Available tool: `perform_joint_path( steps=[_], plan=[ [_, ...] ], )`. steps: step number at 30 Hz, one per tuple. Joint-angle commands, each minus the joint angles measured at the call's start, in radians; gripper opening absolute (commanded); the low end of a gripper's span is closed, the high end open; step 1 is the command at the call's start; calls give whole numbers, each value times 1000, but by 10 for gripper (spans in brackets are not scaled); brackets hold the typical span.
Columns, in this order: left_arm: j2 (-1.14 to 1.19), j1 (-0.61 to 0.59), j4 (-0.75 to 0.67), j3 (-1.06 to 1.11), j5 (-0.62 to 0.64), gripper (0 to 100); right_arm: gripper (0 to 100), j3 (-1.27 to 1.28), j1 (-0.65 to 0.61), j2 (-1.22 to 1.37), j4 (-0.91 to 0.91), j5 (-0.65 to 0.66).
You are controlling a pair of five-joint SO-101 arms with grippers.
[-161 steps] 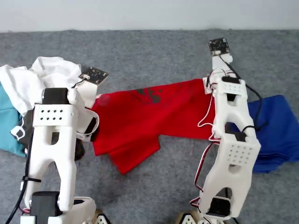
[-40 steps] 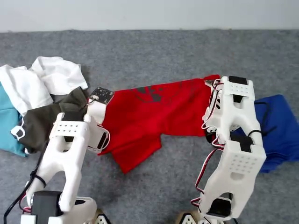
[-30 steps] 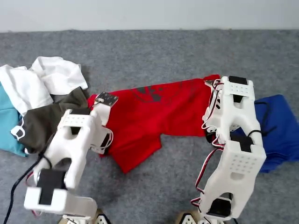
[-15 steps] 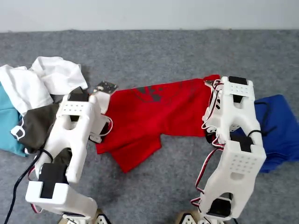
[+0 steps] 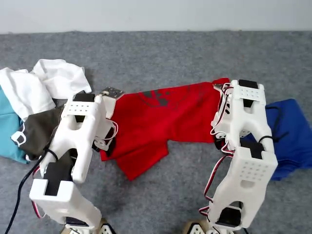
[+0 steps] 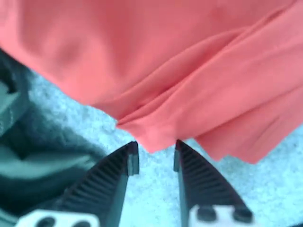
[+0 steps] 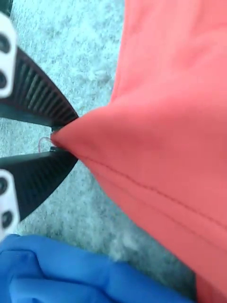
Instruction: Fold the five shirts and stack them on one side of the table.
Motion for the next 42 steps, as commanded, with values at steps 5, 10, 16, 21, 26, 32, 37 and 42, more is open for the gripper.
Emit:
perform_joint_path(
  steps=[5, 10, 16, 21, 26, 32, 37, 42],
  plan=[
    [-2, -6, -104, 5, 3, 133, 10, -3, -12, -48, 15, 6],
    [58, -5, -112, 33, 2, 133, 10, -3, -12, -48, 15, 6],
    [184, 18, -130, 21, 3, 87, 10, -3, -12, -48, 15, 6],
    [187, 78, -77, -33, 3, 17, 10, -3, -12, -47, 15, 6],
    [133, 124, 91, -166, 3, 14, 10, -3, -10, -47, 15, 6],
    [-31, 123, 264, -291, 3, 14, 10, -3, -10, -47, 15, 6],
    [-219, 118, 290, -315, 3, 14, 10, -3, -10, -54, 16, 6],
    [-358, 118, 290, -314, 3, 14, 10, -9, -25, -110, 8, 12]
  ],
)
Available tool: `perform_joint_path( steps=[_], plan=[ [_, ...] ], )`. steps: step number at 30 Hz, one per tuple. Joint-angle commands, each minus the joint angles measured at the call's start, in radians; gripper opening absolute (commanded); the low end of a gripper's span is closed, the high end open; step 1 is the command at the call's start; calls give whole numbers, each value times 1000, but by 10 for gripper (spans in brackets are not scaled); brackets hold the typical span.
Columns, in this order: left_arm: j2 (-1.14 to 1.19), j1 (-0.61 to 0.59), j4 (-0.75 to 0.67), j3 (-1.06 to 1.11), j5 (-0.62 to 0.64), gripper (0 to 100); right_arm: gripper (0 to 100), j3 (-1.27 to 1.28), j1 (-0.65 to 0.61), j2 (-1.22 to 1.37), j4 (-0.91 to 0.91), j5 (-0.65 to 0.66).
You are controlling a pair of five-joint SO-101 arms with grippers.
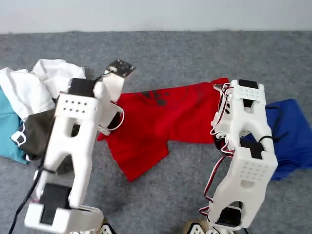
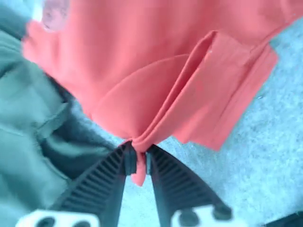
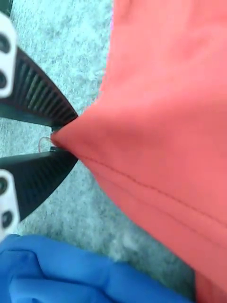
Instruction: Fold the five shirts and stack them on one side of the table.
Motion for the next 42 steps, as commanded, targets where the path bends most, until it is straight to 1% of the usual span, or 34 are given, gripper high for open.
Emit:
perform_joint_path(
  steps=[1, 8, 10, 16, 19, 22, 27, 30, 33, 36, 39, 40, 42],
  plan=[
    [-118, 3, 23, -35, 8, 14, 10, -9, -33, -125, 7, 12],
    [-256, 2, 18, -36, 6, 14, 10, -9, -108, -446, -77, 6],
    [-305, 2, -3, -38, 6, 14, 10, -9, -122, -550, -110, 6],
    [-459, 2, -95, -73, 6, 14, 10, -8, -119, -819, -183, 6],
    [-502, 0, -104, -70, 6, 14, 10, -6, -117, -926, -206, 6],
    [-520, -58, -104, -70, 6, 14, 10, -3, -116, -1024, -232, 6],
    [-522, -213, -104, -70, 6, 15, 10, -2, -114, -1125, -234, 6],
    [-522, -255, -114, -74, 6, 15, 10, -2, -114, -1145, -236, 6],
    [-532, -261, -199, -85, 12, 15, 10, -2, -114, -1159, -252, -5],
    [-565, -256, -358, -137, 37, 15, 10, -6, -114, -1181, -323, -31],
    [-586, -258, -549, -180, 158, 15, 10, -6, -114, -1188, -392, -35],
    [-589, -258, -595, -191, 201, 15, 10, -8, -114, -1191, -409, -35],
    [-588, -255, -640, -225, 258, 15, 10, -12, -114, -1199, -429, -35]
  ],
)
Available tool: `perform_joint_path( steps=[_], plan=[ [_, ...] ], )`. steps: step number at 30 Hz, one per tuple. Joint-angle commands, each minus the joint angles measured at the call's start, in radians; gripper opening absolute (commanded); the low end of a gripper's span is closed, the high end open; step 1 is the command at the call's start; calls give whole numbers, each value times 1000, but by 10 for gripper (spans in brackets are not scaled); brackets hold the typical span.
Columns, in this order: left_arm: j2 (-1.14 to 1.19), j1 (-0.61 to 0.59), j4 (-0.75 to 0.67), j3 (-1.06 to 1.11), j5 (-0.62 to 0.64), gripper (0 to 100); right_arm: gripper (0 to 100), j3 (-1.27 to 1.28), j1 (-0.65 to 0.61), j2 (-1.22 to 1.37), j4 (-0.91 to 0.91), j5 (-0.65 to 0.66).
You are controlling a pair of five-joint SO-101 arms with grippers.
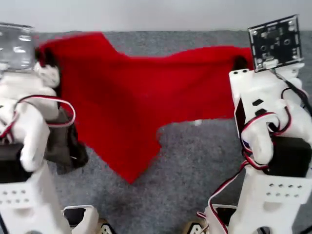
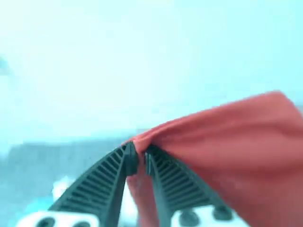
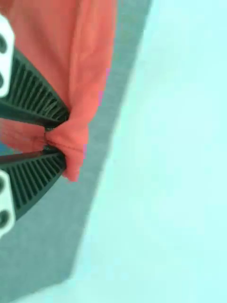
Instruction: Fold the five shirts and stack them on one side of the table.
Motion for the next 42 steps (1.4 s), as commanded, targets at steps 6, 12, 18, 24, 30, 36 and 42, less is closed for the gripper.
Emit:
perform_joint_path(
  steps=[6, 12, 18, 24, 30, 36, 42],
  plan=[
    [-8, 40, -54, -360, 138, 15, 10, -166, 7, -74, 7, -14],
    [-15, 126, 172, -601, 138, 15, 10, -255, 7, -147, 182, -14],
    [-15, 127, 353, -753, 133, 15, 10, -279, 7, -257, 292, -14],
    [-14, 126, 434, -740, 104, 15, 10, -273, 7, -282, 386, -14],
    [-12, 130, 428, -535, 91, 15, 10, -180, 7, -211, 380, -14],
    [-6, 133, 193, -205, 89, 15, 10, 20, 7, -117, 236, -14],
    [77, 133, -112, 51, 89, 15, 10, 276, 7, -13, -101, -14]
  ],
)
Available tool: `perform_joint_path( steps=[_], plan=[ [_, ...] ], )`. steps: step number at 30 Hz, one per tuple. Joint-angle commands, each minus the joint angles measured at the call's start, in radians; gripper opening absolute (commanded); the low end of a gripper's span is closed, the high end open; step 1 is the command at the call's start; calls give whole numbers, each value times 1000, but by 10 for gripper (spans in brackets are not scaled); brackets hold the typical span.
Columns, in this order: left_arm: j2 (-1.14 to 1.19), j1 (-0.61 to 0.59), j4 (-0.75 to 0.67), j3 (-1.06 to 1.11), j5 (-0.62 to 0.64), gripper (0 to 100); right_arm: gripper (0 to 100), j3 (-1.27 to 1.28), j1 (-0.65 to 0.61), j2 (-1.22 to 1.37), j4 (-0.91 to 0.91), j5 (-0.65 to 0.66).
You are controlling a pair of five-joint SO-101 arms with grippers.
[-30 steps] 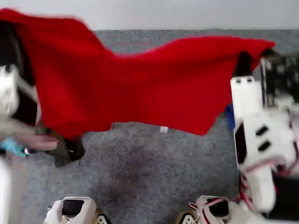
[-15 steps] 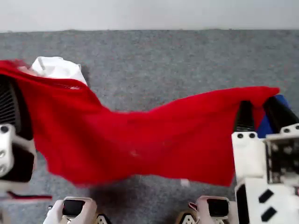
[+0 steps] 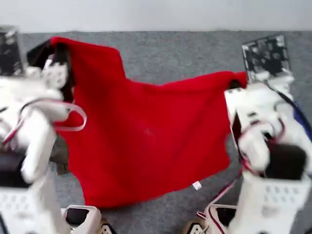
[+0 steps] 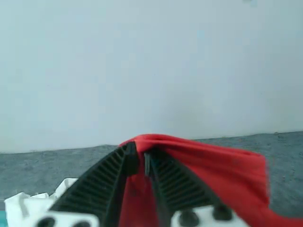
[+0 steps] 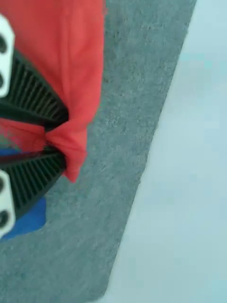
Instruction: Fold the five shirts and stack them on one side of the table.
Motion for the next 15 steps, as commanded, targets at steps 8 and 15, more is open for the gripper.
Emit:
perform_joint_path(
  steps=[8, 15],
  plan=[
    [443, 5, -417, -18, -12, 15, 10, 124, 19, 369, -553, -11],
    [769, -2, -419, -418, -9, 15, 10, -166, 24, 717, -651, -12]
  ],
)
